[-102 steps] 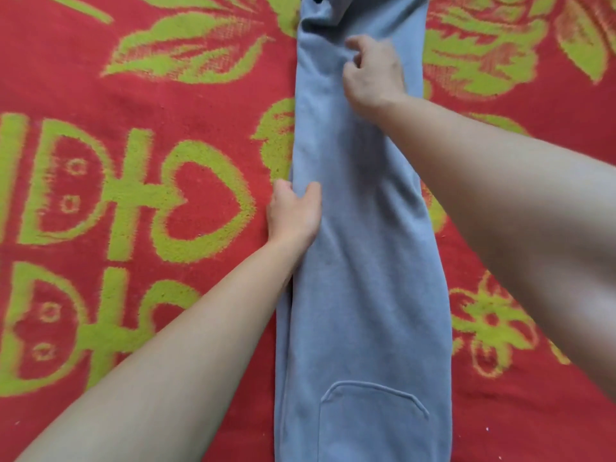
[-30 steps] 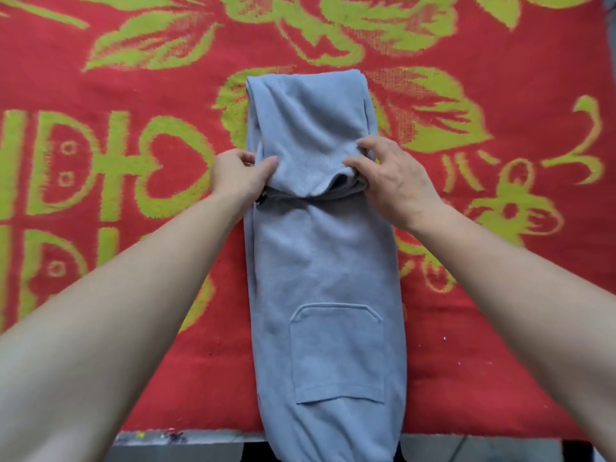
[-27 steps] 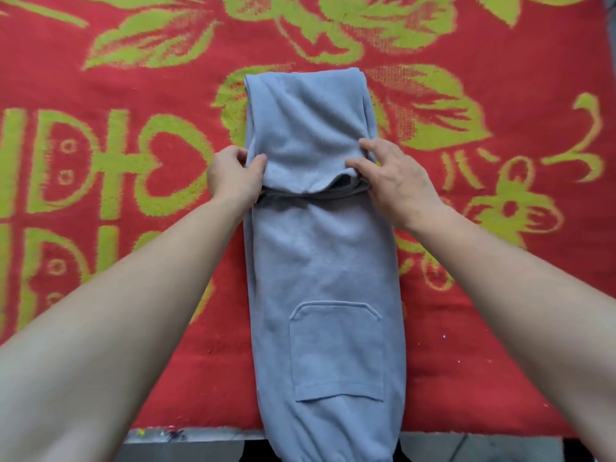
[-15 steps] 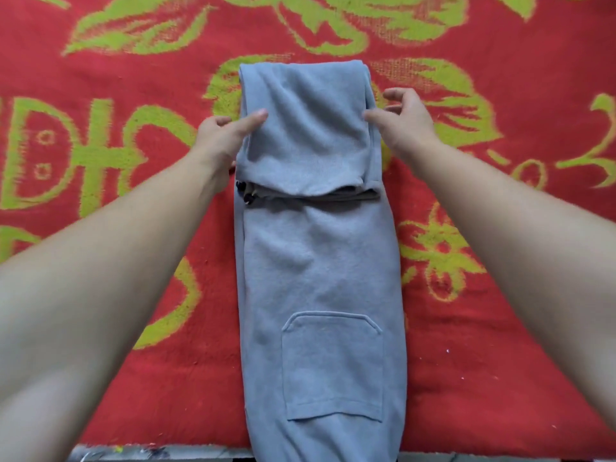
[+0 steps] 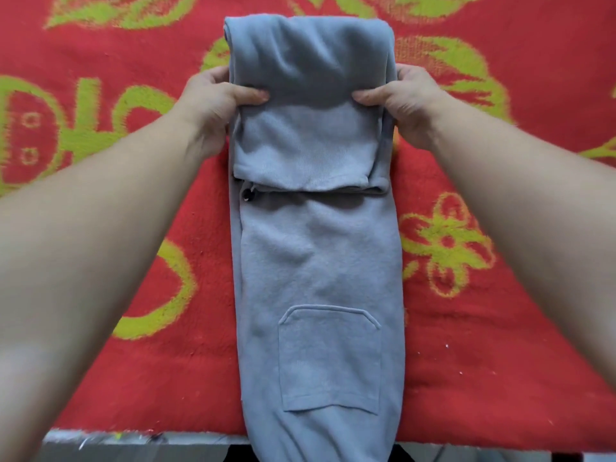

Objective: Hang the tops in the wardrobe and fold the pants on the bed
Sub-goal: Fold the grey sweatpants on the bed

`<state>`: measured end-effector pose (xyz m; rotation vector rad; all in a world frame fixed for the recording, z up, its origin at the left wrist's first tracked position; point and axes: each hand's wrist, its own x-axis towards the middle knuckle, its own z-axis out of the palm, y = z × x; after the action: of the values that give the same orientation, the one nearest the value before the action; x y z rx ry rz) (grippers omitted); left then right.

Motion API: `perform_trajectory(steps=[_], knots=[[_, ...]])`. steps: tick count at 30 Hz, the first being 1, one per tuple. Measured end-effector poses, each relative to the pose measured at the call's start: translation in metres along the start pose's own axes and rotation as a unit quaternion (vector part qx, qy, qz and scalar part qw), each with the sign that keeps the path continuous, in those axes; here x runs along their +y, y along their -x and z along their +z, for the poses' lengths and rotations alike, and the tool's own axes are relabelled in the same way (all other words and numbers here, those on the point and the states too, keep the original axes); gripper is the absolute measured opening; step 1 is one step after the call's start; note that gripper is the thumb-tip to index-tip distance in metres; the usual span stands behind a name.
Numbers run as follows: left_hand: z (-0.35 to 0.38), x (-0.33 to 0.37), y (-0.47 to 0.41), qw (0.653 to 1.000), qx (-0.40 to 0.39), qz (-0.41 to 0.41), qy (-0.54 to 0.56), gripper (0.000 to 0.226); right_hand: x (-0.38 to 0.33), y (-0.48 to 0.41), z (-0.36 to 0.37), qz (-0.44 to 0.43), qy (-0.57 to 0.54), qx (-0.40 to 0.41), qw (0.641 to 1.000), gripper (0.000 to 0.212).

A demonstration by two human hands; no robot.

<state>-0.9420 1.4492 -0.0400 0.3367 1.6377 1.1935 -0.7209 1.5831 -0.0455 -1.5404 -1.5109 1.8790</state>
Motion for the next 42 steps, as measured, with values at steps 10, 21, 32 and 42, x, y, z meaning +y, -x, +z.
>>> perform_trajectory(steps=[10,21,32,42], knots=[[-0.012,-0.010,0.127,0.963,0.014,0.153,-0.222,0.046,0.013,0.116,-0.012,-0.151,0.175,0.018,0.973,0.056],[-0.045,-0.151,0.245,0.771,-0.091,0.253,-0.577,0.040,0.140,0.248,-0.035,-0.207,0.475,-0.112,0.848,0.040],[-0.010,-0.124,0.197,0.981,0.064,-0.170,-0.064,0.057,0.124,0.194,-0.007,0.171,-0.011,-0.001,0.985,0.067],[0.007,-0.041,0.142,0.997,-0.004,-0.069,-0.016,0.047,0.031,0.155,-0.033,0.053,-0.037,-0.010,0.998,0.029]])
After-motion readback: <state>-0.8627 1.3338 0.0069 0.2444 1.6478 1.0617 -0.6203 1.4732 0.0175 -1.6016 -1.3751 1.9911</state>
